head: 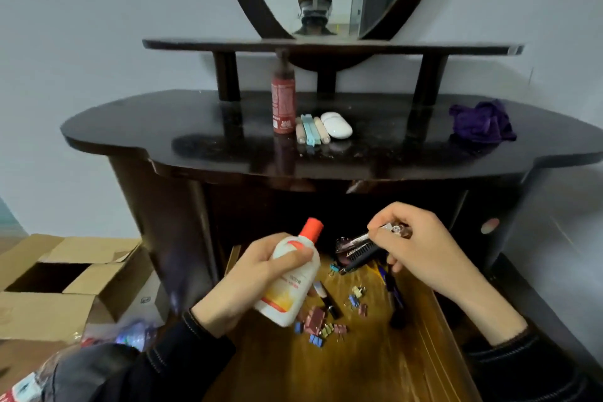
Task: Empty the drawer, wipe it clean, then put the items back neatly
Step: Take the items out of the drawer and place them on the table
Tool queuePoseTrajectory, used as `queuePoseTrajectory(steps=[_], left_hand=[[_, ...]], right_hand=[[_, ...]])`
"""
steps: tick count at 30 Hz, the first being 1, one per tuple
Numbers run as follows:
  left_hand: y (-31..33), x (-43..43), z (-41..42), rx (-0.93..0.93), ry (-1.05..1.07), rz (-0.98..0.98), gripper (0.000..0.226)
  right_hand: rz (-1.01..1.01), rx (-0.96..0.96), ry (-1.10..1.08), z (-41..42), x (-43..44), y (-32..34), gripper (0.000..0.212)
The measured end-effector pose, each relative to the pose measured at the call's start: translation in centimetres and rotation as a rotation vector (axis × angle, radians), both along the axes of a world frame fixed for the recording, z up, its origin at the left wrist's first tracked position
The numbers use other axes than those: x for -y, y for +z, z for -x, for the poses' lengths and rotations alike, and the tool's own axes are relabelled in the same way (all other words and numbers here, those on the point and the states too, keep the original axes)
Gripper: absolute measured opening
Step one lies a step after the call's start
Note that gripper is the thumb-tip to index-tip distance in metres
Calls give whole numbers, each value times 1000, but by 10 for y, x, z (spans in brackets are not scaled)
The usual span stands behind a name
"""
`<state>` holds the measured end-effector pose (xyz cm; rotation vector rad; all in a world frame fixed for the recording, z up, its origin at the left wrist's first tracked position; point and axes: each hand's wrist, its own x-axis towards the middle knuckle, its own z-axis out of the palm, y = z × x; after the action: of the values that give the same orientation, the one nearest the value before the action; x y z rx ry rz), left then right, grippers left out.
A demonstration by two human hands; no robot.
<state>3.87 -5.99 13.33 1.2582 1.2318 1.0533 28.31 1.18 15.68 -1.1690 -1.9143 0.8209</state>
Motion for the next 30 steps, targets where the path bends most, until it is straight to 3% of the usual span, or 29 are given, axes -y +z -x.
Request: queuePoseTrajectory(steps=[3,6,9,11,15,18,23,26,30], left_hand=[[48,-2,6,70,186,-202,35],[87,-29,21,82,396,-377,21],[110,-81,42,17,564,-407,25],[112,-117,54,-128,634,-367,33],[94,-161,72,-660,732,-298,36],[91,-182,82,-852,757,-274,35],[96,-201,82,-855,827,-327,27],[95,-196,83,-763,824,-423,30],[88,-183,85,-801,619,-450,37]], right_hand=[[-66,-206,53,3,0,46,9],[-144,-409,-30,10,-19,82,11],[-171,-515,-149,21,-62,99,14],[-146,-531,-252,27,-94,97,17],[-110,-247,-439,29,-141,76,23],[-106,47,-509,30,-160,72,18],[-186,318,-616,41,-177,74,23],[-184,280,-594,38,-178,70,32],[-135,187,-487,34,-174,70,17]])
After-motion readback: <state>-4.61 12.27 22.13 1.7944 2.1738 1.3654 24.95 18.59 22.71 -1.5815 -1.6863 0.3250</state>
